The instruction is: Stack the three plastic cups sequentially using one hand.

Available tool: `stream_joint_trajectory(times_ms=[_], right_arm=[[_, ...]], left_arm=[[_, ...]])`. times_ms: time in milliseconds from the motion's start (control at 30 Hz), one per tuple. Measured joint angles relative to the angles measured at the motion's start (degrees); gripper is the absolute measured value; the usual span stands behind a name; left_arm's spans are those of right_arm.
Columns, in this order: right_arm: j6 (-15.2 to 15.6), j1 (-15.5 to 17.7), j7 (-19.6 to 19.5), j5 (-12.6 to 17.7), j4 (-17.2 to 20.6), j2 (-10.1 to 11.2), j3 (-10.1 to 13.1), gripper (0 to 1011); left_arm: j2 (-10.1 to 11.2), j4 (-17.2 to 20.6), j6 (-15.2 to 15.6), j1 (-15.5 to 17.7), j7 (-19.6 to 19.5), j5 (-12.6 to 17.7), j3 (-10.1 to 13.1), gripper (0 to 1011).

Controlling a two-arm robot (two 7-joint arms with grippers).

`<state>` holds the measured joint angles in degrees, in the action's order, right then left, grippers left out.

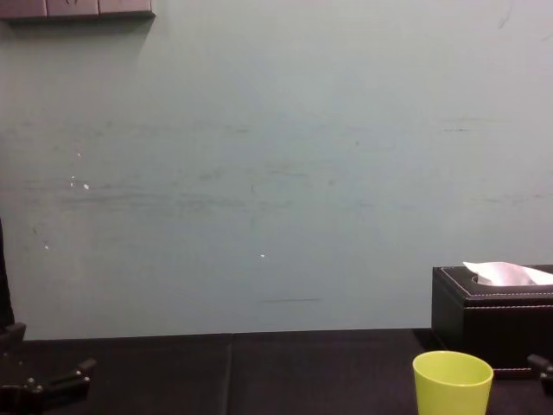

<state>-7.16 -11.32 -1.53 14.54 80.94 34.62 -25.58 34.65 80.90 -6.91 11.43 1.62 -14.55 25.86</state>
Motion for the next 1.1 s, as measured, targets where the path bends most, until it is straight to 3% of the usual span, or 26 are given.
stream_joint_trajectory(times_ms=[367,600,767,1100], right_arm=[[-1.89,4.53,1.7,2.62,4.71,1.84,4.83,1003],[-0.89,11.72,5.36,7.24,11.28,6.42,8.87,1003],[0.2,19.04,8.44,11.11,16.44,10.4,12.45,1003],[1.66,28.28,11.14,15.19,21.71,13.71,16.99,1003]], left_arm=[[0.0,0.0,0.0,0.0,0.0,0.0,0.0,1012],[0.0,0.0,0.0,0.0,0.0,0.0,0.0,1011],[0.0,0.0,0.0,0.0,0.0,0.0,0.0,1011],[0.0,0.0,0.0,0.0,0.0,0.0,0.0,1012]])
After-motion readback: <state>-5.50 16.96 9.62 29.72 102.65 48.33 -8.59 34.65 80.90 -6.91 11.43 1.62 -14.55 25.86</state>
